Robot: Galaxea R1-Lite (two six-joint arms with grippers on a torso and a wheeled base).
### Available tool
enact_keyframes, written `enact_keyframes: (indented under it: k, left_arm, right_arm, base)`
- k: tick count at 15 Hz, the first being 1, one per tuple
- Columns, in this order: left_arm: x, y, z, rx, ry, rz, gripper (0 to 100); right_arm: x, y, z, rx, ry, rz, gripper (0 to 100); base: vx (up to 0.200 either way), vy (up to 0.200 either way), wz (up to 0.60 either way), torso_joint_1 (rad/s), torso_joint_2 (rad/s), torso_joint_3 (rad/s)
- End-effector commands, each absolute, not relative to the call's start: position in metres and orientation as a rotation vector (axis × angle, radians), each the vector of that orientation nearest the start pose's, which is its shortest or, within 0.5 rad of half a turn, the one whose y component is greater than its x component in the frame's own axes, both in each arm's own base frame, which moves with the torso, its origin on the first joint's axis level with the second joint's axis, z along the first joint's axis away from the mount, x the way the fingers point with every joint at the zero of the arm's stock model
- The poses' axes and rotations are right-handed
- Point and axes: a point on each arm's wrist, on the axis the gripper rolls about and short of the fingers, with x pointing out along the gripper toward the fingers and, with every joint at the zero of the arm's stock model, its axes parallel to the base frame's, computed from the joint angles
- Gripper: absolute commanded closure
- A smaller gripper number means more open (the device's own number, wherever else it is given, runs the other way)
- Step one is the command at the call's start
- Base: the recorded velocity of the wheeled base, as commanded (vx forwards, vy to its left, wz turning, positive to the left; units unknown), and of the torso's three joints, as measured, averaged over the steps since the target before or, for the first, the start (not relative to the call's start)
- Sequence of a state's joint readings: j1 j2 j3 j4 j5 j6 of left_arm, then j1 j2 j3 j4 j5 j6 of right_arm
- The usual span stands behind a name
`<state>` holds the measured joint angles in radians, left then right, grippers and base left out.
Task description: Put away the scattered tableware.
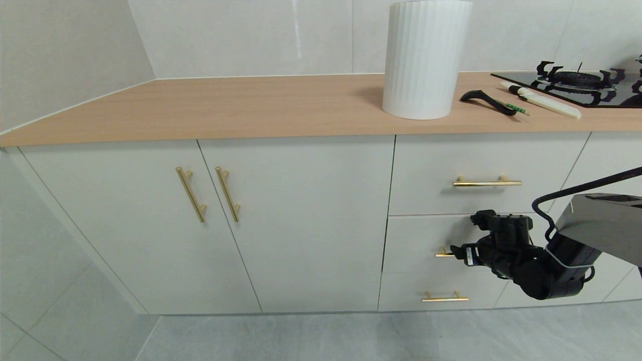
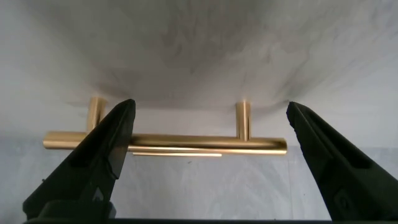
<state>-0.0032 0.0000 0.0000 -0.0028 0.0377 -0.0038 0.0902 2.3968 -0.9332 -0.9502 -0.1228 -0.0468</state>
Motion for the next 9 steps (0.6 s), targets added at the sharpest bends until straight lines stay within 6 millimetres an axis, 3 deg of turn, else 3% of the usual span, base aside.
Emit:
enact_keyframes:
  k: [1,9]
  left_arm:
    - [-0.023,0.001,0.076,-0.005,-0.002,0.035,0]
    - [-0.023,0.001,0.076,-0.006,-0.002,0.034,0]
  right_arm:
    - [0.401,0.034,-0.013,-0.105,0.516,-0.018,0]
    - [0.386,0.033,-0.016,-0.135,0.597,-0.01,0]
  base:
    - [0.0,0.0,0.0,0.0,0.0,0.0]
    - [0.0,0.0,0.0,0.0,0.0,0.0]
